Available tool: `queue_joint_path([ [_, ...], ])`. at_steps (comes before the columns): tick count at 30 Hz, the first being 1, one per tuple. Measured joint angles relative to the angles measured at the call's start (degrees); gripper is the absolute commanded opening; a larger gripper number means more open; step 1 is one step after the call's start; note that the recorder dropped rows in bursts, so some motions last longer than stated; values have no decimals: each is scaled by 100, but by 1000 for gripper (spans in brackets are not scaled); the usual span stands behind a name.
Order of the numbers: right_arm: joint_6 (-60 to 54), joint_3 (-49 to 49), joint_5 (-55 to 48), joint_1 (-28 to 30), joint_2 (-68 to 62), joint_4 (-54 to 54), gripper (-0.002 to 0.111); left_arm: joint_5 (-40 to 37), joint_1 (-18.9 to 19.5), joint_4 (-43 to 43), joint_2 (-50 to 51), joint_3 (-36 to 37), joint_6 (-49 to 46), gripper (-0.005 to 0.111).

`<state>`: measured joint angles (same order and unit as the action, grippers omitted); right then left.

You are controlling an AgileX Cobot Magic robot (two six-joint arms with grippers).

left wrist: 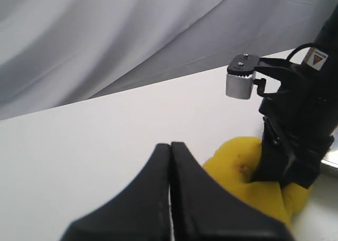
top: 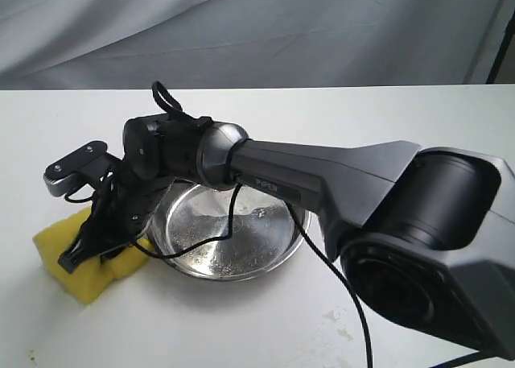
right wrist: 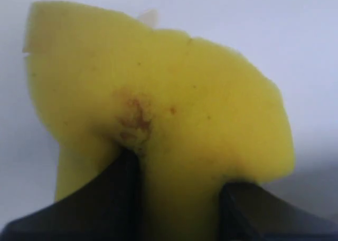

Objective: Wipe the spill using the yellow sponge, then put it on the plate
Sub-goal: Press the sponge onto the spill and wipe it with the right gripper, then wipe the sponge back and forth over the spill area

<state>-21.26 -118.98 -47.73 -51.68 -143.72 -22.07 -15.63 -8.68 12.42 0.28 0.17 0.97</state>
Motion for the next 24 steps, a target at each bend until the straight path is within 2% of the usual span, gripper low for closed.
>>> queue_joint_path([
  [6,-563,0,-276,-304,0,-349,0,0,0,0,0,0,0,0],
  [14,-583,12,877,-676,-137,-439,0,0,0,0,0,0,0,0],
  [19,-267,12,1378,-676,-225,-283,0,0,0,0,0,0,0,0],
  [24,505,1,1710,-610,-247,541,0,0,0,0,0,0,0,0],
])
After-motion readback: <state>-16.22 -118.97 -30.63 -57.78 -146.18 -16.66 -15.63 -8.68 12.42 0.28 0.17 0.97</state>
